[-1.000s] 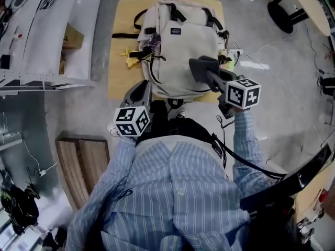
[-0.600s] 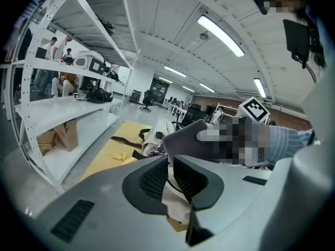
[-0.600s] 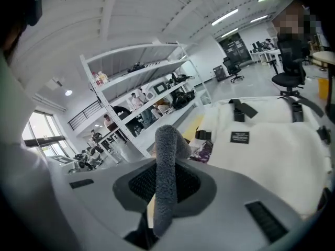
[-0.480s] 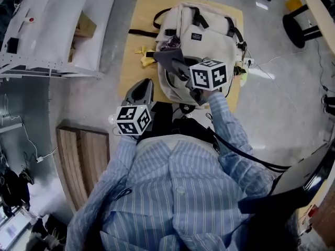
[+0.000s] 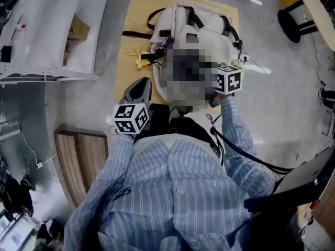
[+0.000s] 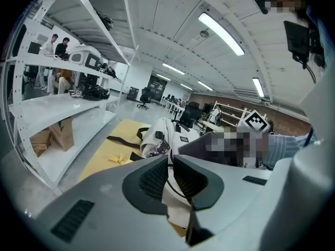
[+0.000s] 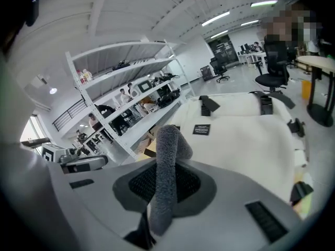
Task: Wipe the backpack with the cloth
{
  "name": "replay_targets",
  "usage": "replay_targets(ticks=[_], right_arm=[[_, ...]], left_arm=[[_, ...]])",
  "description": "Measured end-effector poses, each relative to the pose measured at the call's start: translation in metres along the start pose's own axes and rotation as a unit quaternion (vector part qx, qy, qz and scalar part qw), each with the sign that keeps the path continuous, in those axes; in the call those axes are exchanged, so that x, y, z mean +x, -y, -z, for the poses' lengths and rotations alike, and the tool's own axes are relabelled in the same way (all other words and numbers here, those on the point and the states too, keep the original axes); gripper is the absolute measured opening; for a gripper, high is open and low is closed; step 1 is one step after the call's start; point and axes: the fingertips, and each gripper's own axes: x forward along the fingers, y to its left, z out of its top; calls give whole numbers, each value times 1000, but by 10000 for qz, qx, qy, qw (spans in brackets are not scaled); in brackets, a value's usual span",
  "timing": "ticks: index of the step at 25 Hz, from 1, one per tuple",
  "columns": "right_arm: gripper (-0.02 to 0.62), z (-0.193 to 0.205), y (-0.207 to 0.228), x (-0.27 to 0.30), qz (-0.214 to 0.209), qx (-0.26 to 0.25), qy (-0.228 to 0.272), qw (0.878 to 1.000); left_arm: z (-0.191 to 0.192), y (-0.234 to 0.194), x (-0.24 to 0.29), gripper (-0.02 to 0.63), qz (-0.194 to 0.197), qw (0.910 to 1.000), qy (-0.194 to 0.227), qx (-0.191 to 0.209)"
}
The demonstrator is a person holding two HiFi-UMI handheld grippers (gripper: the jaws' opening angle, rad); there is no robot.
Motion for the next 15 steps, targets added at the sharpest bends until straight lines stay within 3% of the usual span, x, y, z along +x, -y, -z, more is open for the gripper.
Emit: replay_targets(ticks=[7,15], right_arm=[[48,17,64,-72,747,437,299,9958],[48,51,130,-149,1596,1127,611,9788]], left_arm=[[0,26,22,34,370,9991,-153,172],[0,51,42,34,626,9974,-242,272]])
